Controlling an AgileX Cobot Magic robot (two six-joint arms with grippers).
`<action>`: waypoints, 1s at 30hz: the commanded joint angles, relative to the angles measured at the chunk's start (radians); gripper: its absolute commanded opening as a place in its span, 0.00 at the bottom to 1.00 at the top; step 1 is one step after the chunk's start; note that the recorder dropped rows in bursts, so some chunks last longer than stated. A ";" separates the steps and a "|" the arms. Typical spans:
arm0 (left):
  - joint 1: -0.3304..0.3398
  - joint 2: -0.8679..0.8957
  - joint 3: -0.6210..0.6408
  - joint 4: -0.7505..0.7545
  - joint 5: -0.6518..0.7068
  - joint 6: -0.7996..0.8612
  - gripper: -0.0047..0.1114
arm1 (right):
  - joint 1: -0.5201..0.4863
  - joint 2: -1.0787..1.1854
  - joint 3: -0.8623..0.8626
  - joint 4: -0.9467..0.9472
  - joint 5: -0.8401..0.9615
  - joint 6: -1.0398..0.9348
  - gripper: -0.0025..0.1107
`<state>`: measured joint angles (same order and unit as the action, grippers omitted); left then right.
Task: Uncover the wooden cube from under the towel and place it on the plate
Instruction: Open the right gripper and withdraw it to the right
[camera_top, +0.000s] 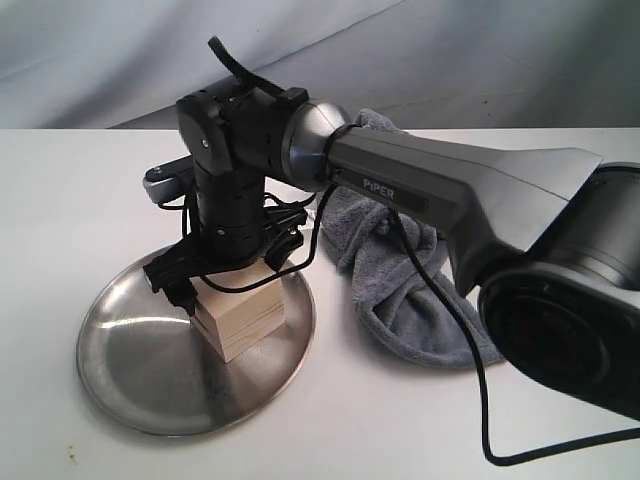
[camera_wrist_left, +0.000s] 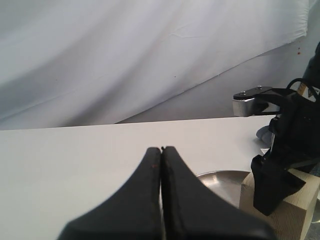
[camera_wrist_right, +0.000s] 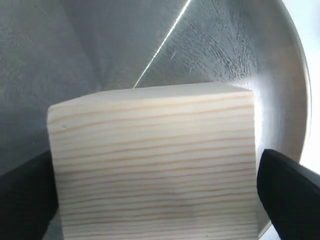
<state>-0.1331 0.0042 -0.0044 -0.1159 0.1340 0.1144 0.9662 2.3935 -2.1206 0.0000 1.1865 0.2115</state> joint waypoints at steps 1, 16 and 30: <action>-0.005 -0.004 0.004 -0.002 -0.002 -0.003 0.04 | 0.001 -0.012 -0.004 0.008 0.008 0.002 0.85; -0.005 -0.004 0.004 -0.002 -0.002 -0.003 0.04 | 0.001 -0.098 -0.092 -0.014 0.035 -0.002 0.85; -0.005 -0.004 0.004 -0.002 -0.002 -0.003 0.04 | -0.001 -0.207 0.065 -0.146 0.035 -0.023 0.02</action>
<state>-0.1331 0.0042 -0.0044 -0.1159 0.1340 0.1144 0.9662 2.2379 -2.1060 -0.1045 1.2196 0.1852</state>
